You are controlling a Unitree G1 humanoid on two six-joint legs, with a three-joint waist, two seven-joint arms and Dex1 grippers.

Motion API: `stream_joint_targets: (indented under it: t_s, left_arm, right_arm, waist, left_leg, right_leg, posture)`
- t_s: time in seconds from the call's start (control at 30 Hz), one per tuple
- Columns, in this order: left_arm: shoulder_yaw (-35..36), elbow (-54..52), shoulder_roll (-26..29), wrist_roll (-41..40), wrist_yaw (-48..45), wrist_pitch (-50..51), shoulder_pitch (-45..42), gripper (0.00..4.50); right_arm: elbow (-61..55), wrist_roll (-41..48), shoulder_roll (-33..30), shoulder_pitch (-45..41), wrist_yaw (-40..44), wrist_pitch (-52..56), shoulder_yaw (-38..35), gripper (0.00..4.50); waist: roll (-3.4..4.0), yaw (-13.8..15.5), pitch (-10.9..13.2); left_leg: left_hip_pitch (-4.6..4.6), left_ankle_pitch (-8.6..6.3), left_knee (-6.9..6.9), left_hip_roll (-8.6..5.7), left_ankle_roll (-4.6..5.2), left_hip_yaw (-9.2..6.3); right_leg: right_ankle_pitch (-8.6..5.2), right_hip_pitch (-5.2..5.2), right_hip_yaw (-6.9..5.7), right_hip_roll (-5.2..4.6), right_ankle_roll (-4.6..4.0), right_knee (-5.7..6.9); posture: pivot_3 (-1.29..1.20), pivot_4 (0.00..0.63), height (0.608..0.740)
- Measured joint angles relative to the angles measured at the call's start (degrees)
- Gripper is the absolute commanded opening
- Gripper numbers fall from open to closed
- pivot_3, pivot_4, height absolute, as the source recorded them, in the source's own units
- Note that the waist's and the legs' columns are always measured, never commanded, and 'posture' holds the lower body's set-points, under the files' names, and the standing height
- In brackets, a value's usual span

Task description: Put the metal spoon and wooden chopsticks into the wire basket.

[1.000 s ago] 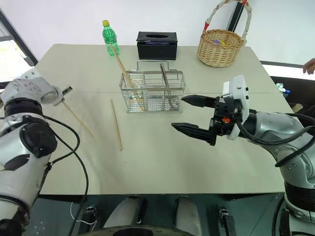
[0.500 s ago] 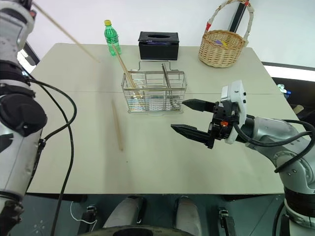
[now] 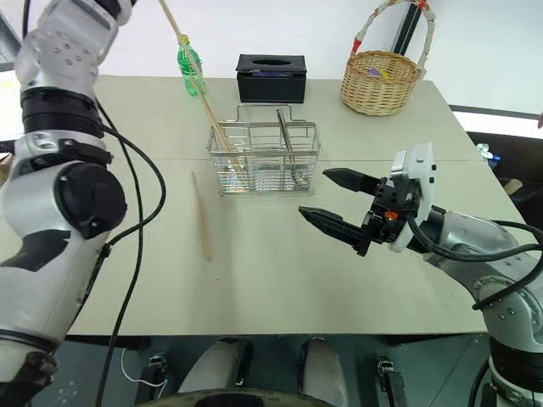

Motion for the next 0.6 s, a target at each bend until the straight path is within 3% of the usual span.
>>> stream_joint_targets:
  t_s: [0.6]
  left_arm:
    - [-14.2, -30.3, -10.3, 3.6, -0.5, 5.2, 24.7, 0.04]
  right_arm:
    - [0.4, 0.1, 0.1, -0.4, -3.2, -1.2, -0.4, 4.5]
  waist:
    - [0.08, 0.0, 0.0]
  left_leg:
    - [0.01, 0.0, 0.05, 0.01, 0.01, 0.0]
  right_leg:
    - [0.0, 0.04, 0.03, 0.04, -0.02, -0.01]
  posture:
    - [0.0, 0.15, 0.661]
